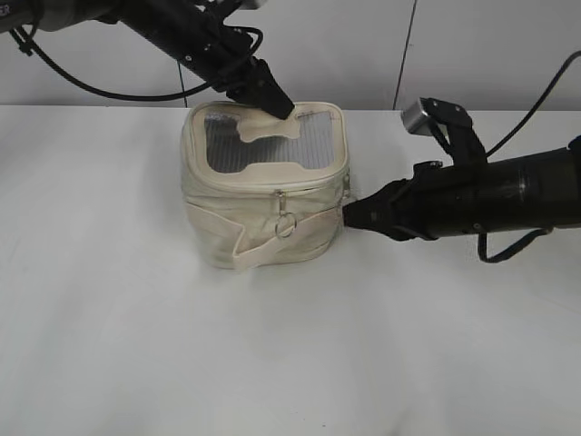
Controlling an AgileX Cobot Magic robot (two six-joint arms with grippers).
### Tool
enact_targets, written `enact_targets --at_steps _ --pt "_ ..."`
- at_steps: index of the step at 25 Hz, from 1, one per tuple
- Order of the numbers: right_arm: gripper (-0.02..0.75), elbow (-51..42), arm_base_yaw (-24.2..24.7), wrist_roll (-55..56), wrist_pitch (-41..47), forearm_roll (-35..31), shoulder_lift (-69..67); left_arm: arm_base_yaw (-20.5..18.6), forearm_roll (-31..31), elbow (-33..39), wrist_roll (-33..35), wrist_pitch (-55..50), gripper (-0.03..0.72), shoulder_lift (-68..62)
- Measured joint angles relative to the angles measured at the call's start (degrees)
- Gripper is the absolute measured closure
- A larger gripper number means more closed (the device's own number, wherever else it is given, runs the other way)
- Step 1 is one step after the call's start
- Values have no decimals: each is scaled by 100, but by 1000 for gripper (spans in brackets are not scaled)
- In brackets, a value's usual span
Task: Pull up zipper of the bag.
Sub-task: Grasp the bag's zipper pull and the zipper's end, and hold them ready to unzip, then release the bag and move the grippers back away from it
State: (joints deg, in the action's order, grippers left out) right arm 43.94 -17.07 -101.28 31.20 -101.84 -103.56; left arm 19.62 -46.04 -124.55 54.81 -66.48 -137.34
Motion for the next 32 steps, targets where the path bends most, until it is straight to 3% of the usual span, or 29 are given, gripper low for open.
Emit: enact_targets --at_steps 4,12,20,22,26,28,30,32 --pt "729 -127 -495 532 94 358 282 0 15 0 -206 6 638 0" --pt "729 480 -1613 903 -560 13 35 27 52 0 -659 67 638 0" --pt "715 1103 -1854 1466 -605 250 -515 83 108 0 -766 154 634 0" --pt "640 1121 -1821 2086 -485 849 -507 83 62 0 -795 166 577 0" --pt "339 1121 -1771 3959 -100 2928 -254 83 -42 0 -1341 226 365 19" --pt "267 1121 -1701 5073 19 4031 32 77 -13 0 -1591 161 360 73" --pt "245 1110 -1618 6095 289 5058 376 77 53 47 -1791 117 398 197" --pt "241 1025 -1551 6904 456 5678 847 64 88 227 -1865 103 433 413"
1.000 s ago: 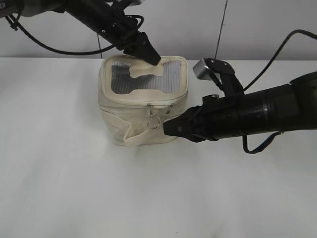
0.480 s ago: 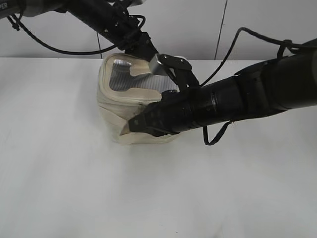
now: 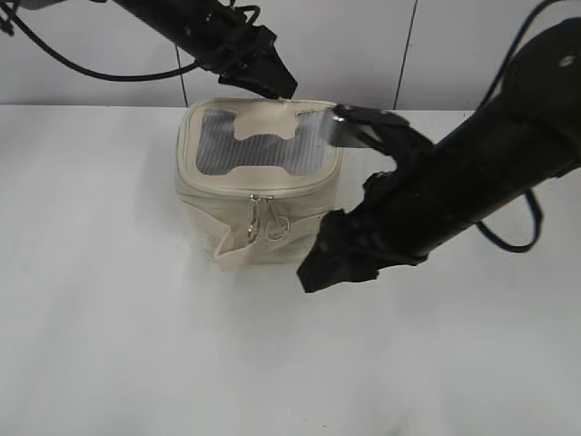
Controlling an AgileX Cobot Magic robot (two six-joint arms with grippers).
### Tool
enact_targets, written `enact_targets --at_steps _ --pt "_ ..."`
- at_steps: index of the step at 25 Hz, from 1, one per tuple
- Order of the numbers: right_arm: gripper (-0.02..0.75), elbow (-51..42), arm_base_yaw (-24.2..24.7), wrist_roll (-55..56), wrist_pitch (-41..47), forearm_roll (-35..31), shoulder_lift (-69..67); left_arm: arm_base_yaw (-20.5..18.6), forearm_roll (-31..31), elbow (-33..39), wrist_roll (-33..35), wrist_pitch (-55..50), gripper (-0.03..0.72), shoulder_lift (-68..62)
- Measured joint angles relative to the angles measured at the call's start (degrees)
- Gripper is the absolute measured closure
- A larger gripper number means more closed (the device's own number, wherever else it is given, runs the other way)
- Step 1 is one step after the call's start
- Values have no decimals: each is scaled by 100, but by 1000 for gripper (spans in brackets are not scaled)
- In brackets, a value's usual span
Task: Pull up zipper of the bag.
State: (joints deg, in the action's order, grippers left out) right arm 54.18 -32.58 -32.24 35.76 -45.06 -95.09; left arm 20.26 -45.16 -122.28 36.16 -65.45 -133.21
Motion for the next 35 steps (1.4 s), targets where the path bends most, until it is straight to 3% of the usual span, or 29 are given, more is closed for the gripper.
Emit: enact_targets --at_steps 6,12,16,18,24,30,35 --pt "237 -661 57 1482 525 1246 1615 -19 238 1341 -61 53 455 1408" --pt "234 -1768 57 2447 1161 2478 3487 -19 803 4350 -344 1127 456 4172" --pt "216 -2235 57 2819 1766 3081 4792 -19 1550 6231 -1010 1791 448 6428" --pt "182 -2293 57 2876 2061 3359 5483 -19 1972 7038 -1361 1810 402 7623" --pt "125 -2373 57 2907 2437 4061 7297 -41 2824 8047 -2202 870 193 10732" --pt "126 -2534 57 3093 2437 4436 8547 -297 4299 8675 -3373 258 165 12980" --pt "148 -2534 57 3302 2428 4594 8976 -521 4516 9020 -3514 260 165 13343"
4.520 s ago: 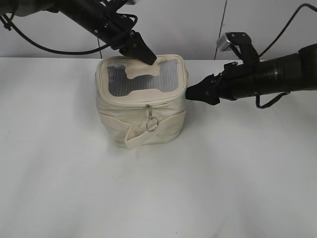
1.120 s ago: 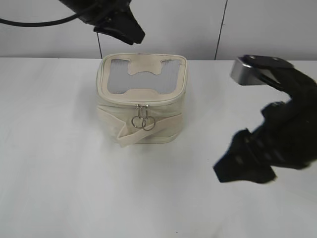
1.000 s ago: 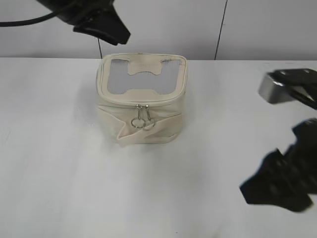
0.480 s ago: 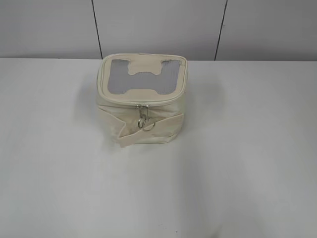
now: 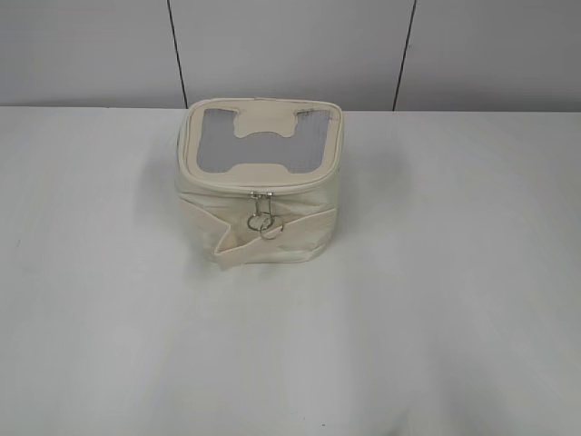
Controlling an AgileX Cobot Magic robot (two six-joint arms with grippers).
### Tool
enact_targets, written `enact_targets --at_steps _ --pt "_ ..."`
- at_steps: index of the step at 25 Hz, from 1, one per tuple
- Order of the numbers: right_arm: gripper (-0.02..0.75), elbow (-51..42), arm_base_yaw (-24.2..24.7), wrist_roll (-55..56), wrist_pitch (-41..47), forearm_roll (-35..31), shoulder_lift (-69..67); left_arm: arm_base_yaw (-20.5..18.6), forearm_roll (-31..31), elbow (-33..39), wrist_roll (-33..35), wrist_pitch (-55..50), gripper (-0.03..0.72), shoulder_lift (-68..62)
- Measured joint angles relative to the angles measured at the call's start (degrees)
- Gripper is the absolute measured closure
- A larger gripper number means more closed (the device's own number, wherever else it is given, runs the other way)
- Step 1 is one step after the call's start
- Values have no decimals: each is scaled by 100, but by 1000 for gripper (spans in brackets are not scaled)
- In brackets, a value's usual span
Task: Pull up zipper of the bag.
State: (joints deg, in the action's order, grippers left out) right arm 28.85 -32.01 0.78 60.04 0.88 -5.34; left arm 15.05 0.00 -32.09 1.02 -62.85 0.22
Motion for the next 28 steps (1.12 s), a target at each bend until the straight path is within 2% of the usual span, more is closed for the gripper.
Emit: enact_targets --at_steps 11,23,26,28 --pt "164 -26 0 188 0 57 84 -102 0 129 -54 227 220 18" --pt "181 -26 14 303 0 3 96 -102 0 129 -56 231 230 18" --pt "181 -26 467 303 0 -3 343 -316 0 129 -56 231 230 18" --pt "181 -26 1173 303 -1 -8 530 -660 0 136 -56 232 230 18"
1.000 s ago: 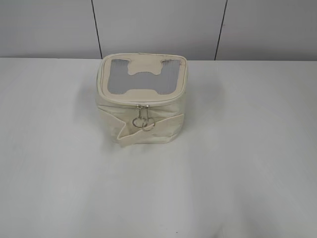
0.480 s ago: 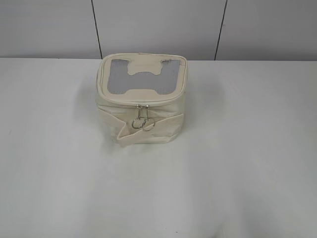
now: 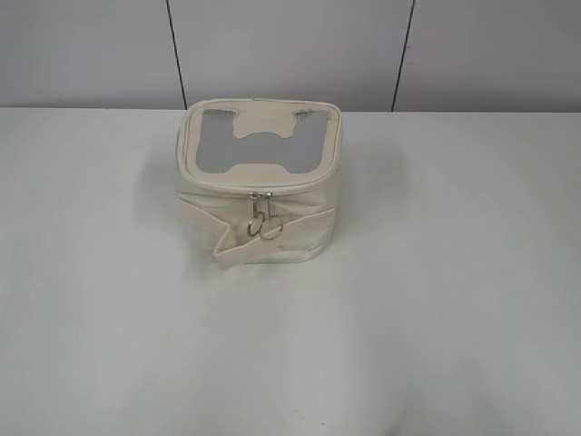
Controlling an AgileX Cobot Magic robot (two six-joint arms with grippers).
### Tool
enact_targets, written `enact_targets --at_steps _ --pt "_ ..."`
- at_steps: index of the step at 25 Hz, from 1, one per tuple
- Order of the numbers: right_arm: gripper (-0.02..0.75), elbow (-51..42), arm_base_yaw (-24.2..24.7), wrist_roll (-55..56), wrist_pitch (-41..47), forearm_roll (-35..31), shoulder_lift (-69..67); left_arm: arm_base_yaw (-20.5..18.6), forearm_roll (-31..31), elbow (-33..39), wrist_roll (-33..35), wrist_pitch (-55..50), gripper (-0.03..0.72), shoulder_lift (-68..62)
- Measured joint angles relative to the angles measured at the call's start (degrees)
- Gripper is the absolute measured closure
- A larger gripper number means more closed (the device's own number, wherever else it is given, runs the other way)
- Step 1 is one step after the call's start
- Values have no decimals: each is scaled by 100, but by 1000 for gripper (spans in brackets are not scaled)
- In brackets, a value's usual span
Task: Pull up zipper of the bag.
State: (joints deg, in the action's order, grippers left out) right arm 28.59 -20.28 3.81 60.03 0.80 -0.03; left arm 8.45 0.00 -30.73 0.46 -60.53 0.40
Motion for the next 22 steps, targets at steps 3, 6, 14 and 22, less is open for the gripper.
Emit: enact_targets --at_steps 3,6,14,22 --pt "181 0 823 6 0 6 43 -437 0 0 0 9 230 0" --pt "181 0 1128 9 0 6 43 -560 -30 0 0 14 230 0" --pt "181 0 1173 9 0 -5 43 -566 0 0 -5 14 230 0" --pt "181 0 1173 12 0 -5 43 -566 0 2 -5 14 230 0"
